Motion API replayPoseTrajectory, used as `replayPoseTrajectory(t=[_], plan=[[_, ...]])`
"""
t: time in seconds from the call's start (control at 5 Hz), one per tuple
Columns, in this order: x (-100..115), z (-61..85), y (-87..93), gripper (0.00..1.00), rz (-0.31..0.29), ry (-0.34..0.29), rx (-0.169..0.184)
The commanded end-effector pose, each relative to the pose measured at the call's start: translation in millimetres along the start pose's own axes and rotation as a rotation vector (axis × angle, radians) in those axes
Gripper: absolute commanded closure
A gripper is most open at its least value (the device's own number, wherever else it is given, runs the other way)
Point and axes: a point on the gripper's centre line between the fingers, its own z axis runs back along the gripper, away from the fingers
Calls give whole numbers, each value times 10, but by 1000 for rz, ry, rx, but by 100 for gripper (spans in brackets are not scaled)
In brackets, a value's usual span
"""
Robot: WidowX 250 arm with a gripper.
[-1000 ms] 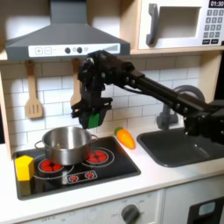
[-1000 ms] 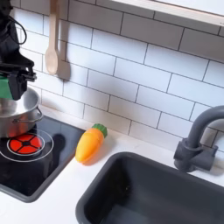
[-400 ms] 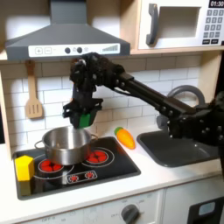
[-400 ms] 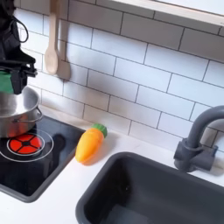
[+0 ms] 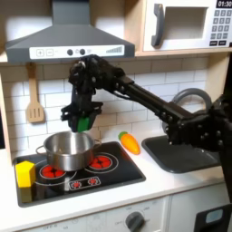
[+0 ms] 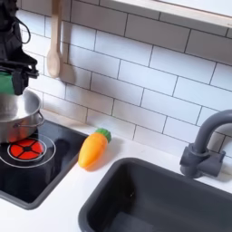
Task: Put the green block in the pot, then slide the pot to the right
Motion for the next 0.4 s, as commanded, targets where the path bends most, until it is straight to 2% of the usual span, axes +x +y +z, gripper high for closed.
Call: replayPoseTrajectory(t=[0.0,0.2], plan=[[44,-68,45,100,3,4,5],[48,-86,76,100,6,10,7]])
